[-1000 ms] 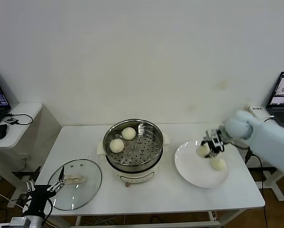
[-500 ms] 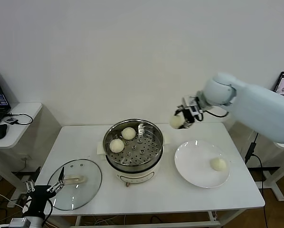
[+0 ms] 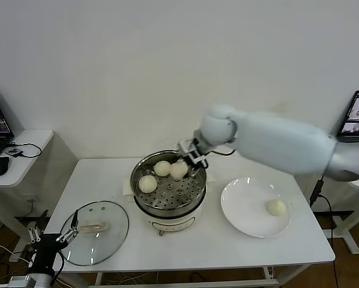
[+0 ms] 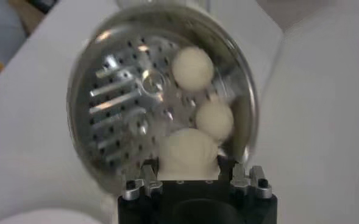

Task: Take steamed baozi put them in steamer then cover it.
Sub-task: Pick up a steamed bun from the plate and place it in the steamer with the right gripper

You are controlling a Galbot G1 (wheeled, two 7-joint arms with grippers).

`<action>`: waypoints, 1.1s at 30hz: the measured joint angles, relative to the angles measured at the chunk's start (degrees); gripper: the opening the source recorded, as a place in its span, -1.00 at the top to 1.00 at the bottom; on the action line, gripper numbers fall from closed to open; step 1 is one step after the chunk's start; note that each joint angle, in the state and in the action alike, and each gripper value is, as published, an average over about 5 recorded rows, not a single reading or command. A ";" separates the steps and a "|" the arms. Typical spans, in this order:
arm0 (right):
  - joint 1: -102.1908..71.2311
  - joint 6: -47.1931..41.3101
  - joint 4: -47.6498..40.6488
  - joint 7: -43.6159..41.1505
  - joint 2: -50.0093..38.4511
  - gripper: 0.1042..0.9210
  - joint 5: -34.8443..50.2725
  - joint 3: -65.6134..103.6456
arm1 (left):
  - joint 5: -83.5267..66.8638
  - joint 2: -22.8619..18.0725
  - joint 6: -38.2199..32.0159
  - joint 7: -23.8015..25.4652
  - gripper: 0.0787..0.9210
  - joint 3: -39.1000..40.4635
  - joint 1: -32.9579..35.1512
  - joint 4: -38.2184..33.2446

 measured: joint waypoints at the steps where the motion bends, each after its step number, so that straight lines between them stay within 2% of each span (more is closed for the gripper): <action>1: -0.27 0.63 -0.15 0.08 0.71 -0.26 -0.26 -0.40 | -0.02 -0.09 0.00 -0.01 -0.77 -0.04 0.00 -0.03; 17: -2.05 12.20 -0.82 -0.39 4.75 -0.26 -9.18 -4.48 | -0.15 -0.55 -0.03 -0.10 -0.77 0.05 -0.30 -0.17; 28: -2.10 15.99 0.00 -0.88 4.90 -0.28 -11.61 -5.06 | -0.14 -0.44 -0.04 -0.11 -0.77 0.28 -0.45 0.01; 30: -2.06 16.30 0.04 -0.83 4.77 -0.32 -11.71 -5.06 | -0.14 -0.45 -0.04 -0.11 -0.77 0.28 -0.45 0.05; 33: -2.00 16.67 0.02 -0.44 4.45 -0.47 -11.73 -4.94 | -0.14 -0.45 -0.04 -0.11 -0.77 0.30 -0.51 0.09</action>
